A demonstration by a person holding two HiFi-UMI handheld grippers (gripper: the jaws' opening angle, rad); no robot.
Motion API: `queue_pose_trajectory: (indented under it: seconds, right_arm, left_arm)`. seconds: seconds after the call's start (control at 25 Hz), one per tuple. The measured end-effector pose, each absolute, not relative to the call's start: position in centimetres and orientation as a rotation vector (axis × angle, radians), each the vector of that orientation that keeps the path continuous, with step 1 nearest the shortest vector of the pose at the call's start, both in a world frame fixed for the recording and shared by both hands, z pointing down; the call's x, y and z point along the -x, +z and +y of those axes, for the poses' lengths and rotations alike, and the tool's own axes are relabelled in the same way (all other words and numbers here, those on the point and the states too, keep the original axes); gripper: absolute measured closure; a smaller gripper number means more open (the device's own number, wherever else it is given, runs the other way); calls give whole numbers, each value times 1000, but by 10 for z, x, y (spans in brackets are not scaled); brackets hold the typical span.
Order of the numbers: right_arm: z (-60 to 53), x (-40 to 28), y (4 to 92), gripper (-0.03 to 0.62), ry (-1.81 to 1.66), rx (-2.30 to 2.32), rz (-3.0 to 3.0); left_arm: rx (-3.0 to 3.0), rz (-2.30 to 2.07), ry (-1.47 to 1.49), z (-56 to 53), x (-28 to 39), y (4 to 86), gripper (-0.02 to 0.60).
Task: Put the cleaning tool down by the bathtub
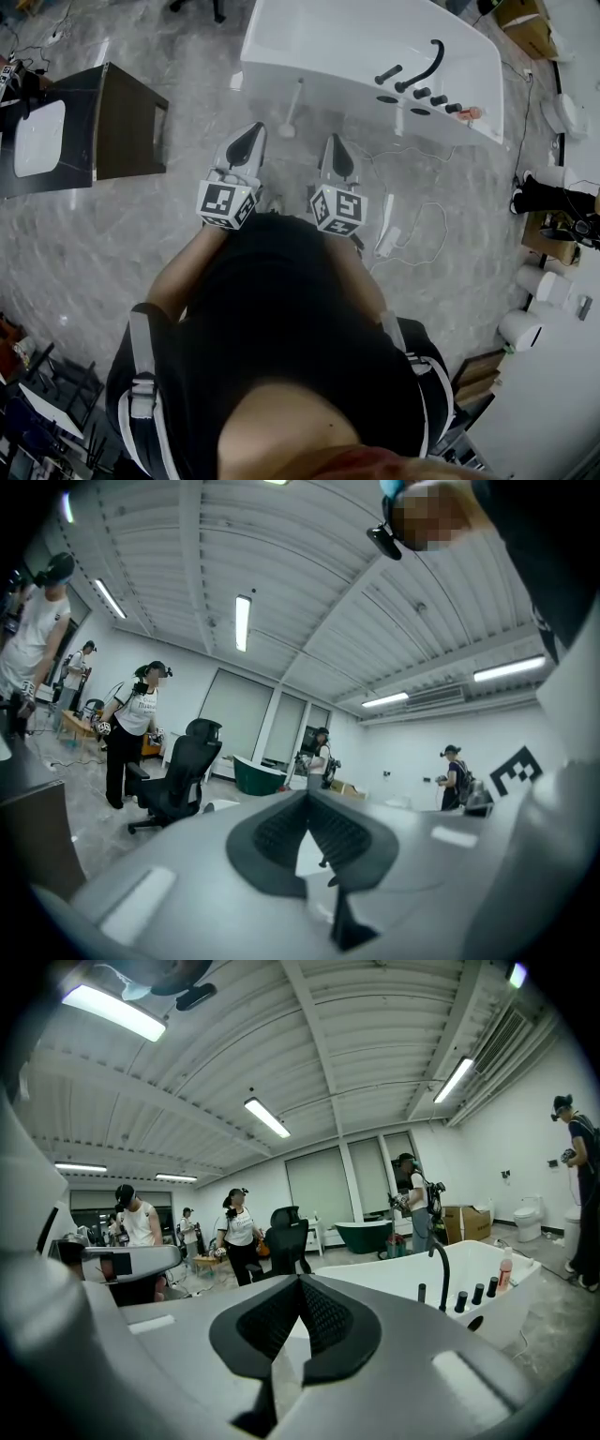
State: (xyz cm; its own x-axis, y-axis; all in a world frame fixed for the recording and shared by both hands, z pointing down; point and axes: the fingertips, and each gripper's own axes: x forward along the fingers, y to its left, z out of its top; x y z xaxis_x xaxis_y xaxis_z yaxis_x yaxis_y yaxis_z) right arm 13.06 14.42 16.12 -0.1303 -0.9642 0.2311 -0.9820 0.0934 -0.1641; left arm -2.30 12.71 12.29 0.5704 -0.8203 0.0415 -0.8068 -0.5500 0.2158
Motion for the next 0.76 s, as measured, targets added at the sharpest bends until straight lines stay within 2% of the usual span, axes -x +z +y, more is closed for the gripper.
queue_pose_trajectory:
  seconds: [0.76]
  right_arm:
    - [149, -130, 160, 594, 402, -1991, -2302]
  left_arm:
    - [-2605, -1348, -86, 128, 12, 125, 572]
